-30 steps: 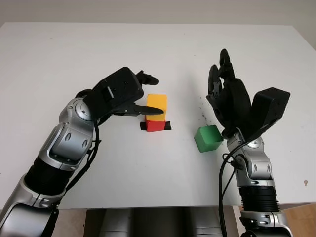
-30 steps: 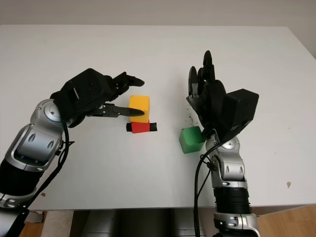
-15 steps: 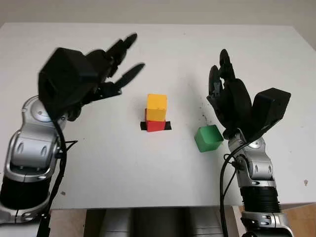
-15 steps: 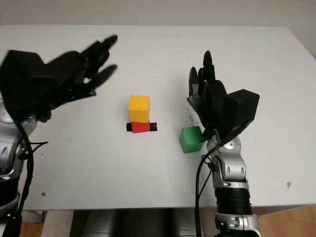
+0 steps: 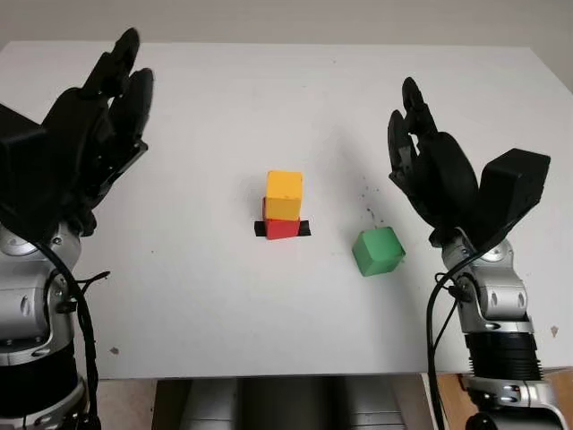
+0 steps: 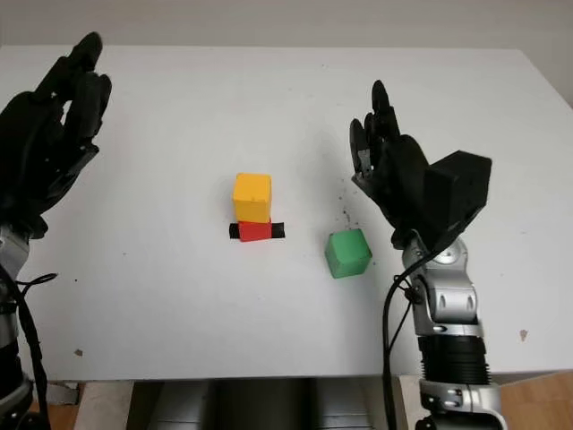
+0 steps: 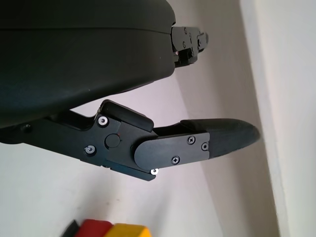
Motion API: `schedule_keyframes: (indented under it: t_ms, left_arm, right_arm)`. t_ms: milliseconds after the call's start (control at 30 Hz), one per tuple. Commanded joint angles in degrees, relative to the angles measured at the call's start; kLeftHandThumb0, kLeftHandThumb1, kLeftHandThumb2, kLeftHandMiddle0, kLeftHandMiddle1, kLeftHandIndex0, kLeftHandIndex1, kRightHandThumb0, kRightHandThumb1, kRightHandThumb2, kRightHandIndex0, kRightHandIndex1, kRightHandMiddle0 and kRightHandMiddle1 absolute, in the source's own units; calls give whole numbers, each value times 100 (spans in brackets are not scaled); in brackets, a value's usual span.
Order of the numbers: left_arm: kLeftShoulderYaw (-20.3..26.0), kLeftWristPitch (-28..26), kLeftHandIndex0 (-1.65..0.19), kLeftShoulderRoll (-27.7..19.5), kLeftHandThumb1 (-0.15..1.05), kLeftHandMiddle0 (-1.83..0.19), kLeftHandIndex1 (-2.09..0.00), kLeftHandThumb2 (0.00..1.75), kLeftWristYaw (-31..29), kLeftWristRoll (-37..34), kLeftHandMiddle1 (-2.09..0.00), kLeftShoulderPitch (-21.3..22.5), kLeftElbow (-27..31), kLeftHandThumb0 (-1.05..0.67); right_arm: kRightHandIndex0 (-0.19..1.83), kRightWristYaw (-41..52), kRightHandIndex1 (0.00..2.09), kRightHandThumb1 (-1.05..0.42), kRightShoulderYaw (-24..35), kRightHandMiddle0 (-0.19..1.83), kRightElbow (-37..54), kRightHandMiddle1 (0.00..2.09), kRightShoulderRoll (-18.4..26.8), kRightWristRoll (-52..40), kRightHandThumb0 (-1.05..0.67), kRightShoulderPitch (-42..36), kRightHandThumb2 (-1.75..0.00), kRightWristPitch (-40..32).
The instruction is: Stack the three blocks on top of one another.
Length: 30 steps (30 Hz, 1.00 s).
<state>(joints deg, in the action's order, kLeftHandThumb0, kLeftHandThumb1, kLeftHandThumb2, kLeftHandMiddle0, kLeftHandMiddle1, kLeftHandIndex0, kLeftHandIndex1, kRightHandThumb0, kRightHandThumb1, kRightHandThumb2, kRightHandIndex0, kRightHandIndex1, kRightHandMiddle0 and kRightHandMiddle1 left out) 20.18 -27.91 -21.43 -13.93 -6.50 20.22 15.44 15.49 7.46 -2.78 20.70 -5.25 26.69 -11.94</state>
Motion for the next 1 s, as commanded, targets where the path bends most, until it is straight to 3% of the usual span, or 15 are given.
schedule_keyframes:
  t_ms: [0, 133, 267, 400, 533, 800, 967]
  left_arm:
    - [-105, 436, 19, 46, 105, 19, 0, 53, 76, 121, 0, -264, -347, -80]
    - [-265, 876, 18, 83, 105, 19, -1, 54, 244, 257, 0, -490, -679, -82]
    - [-304, 961, 17, 197, 105, 19, -2, 56, 347, 139, -1, -637, -763, -80]
    - [-338, 1081, 18, 265, 105, 19, -3, 59, 374, 68, -2, -690, -855, -78]
    - [-343, 1091, 19, 409, 105, 19, -3, 59, 437, -99, -1, -667, -872, -77]
    - [-398, 1041, 19, 565, 105, 19, -1, 60, 628, -223, 0, -605, -821, -77]
    - [-458, 975, 19, 639, 105, 19, 0, 57, 755, -253, 0, -623, -777, -78]
  right_arm:
    - [-5, 184, 8, -101, 39, -3, 191, 8, 359, 37, -56, 133, -12, -132]
    - [8, 511, 14, -94, -108, 10, 553, 13, 994, 388, -52, 160, -5, -440]
    - [30, 982, 18, -86, -286, 31, 1221, 12, 1768, 951, -48, 53, -4, -722]
    - [43, 1457, 14, -79, -376, 47, 1943, 8, 2465, 1492, -48, -151, -4, -755]
    - [50, 1762, 13, -75, -380, 54, 2509, 8, 3052, 2064, -49, -460, -4, -344]
    - [43, 2415, 6, -73, -587, 49, 3527, 4, 3473, 2908, -53, -969, -5, -425]
    - [39, 2602, 4, -76, -823, 45, 3850, 4, 3477, 3543, -57, -1201, -6, -398]
